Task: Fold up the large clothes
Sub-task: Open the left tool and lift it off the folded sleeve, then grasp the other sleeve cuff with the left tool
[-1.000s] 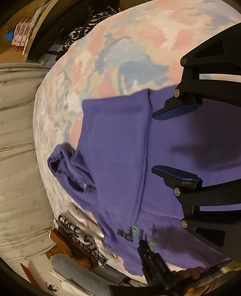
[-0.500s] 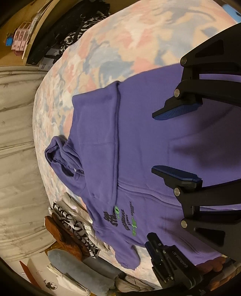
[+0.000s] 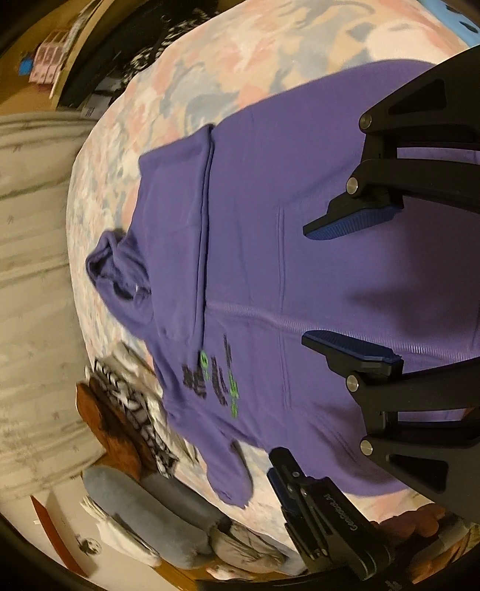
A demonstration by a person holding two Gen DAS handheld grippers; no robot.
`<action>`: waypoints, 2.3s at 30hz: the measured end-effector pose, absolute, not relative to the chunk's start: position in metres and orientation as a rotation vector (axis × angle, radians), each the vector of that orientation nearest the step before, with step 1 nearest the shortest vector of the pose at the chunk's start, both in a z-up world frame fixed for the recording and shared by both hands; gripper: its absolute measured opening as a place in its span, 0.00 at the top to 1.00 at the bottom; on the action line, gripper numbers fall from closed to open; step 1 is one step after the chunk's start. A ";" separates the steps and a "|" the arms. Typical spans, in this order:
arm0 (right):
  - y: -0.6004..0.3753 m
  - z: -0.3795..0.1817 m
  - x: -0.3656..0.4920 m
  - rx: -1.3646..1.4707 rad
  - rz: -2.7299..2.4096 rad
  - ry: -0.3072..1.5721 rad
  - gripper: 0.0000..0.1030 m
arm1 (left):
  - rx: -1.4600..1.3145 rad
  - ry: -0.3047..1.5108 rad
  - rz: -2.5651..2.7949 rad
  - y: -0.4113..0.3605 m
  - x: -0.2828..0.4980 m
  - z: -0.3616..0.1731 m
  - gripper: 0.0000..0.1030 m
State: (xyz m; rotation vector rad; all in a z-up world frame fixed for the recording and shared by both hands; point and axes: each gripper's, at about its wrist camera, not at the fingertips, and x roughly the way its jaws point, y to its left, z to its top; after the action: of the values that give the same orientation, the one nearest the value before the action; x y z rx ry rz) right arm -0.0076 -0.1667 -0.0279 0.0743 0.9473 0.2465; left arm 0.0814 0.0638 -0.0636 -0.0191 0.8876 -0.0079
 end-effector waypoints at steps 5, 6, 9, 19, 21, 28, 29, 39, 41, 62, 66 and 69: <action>-0.129 -0.009 -0.017 0.032 0.278 0.909 0.47 | -0.041 0.856 0.011 0.091 0.073 -0.053 0.66; -0.122 -0.006 -0.019 0.026 0.286 0.903 0.46 | -0.048 0.848 0.015 0.097 0.073 -0.051 0.61; -0.099 -0.001 -0.018 0.013 0.312 0.894 0.46 | -0.073 0.823 0.036 0.118 0.072 -0.047 0.55; -0.022 -0.009 0.023 -0.042 0.373 0.893 0.46 | -0.294 0.771 0.077 0.225 0.089 -0.054 0.36; -0.004 -0.012 0.038 -0.050 0.385 0.890 0.46 | -0.351 0.762 0.087 0.253 0.093 -0.060 0.32; 0.065 -0.024 0.104 -0.094 0.426 0.856 0.46 | -0.489 0.791 0.130 0.345 0.124 -0.093 0.31; 0.076 -0.026 0.114 -0.098 0.436 0.850 0.46 | -0.504 0.799 0.138 0.360 0.131 -0.100 0.31; 0.186 -0.057 0.222 -0.114 0.518 0.833 0.71 | -0.715 0.868 0.258 0.475 0.185 -0.164 0.31; 0.204 -0.072 0.239 -0.120 0.533 0.858 0.74 | -0.764 0.870 0.287 0.492 0.187 -0.175 0.31; 0.233 -0.136 0.265 -0.163 0.590 1.014 0.82 | -0.620 0.660 0.493 0.494 0.201 -0.125 0.94; 0.193 -0.103 0.252 -0.095 0.577 0.977 0.82 | -0.448 0.586 0.394 0.426 0.204 -0.058 0.94; 0.141 -0.080 0.239 -0.026 0.536 0.946 0.82 | -0.361 0.558 0.285 0.367 0.214 -0.021 0.94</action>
State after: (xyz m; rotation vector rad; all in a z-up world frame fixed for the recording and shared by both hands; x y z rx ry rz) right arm 0.2391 0.1407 -0.0800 -0.0256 0.9456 0.5363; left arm 0.2141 0.3667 -0.0211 -0.3613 0.5581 0.2853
